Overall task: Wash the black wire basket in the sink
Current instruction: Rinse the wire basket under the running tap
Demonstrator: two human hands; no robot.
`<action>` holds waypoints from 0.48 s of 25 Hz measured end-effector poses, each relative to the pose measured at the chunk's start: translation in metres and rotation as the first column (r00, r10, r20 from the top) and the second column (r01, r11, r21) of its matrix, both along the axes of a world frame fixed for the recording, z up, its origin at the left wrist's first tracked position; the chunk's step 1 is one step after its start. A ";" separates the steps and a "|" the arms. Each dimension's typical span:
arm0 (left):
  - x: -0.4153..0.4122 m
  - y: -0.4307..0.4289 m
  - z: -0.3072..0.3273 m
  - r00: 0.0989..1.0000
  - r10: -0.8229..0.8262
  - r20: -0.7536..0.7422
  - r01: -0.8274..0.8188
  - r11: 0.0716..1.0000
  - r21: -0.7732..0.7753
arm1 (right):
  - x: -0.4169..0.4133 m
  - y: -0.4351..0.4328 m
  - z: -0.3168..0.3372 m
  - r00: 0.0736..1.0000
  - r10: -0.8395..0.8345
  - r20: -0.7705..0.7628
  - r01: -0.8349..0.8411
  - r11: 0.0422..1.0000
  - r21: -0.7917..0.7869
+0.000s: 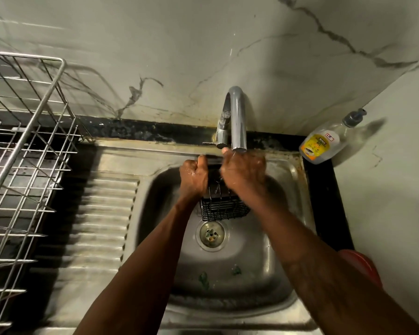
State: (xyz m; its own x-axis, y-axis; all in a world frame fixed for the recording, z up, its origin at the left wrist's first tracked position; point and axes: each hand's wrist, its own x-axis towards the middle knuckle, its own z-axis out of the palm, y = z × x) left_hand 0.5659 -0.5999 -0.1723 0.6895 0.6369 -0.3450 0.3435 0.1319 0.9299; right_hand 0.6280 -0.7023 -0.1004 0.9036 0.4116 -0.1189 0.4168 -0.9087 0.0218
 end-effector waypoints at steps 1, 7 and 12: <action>-0.005 0.002 0.006 0.996 -0.085 -0.040 0.088 0.993 0.078 | -0.022 0.013 -0.005 0.998 0.056 0.031 -0.056 0.998 0.021; -0.020 -0.004 0.023 0.994 -0.107 0.014 0.103 0.979 0.177 | 0.009 -0.010 -0.002 0.964 0.251 -0.085 -0.248 0.968 0.039; -0.011 -0.013 0.024 0.998 -0.056 0.028 0.054 0.996 0.068 | -0.003 -0.004 -0.010 0.997 -0.075 0.006 0.074 0.989 0.129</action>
State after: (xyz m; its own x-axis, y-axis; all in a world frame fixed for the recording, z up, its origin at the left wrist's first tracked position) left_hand 0.5545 -0.6127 -0.1485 0.7334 0.6187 -0.2816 0.3203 0.0509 0.9460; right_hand 0.6255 -0.7064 -0.1103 0.9331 0.3545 -0.0596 0.3484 -0.9327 -0.0932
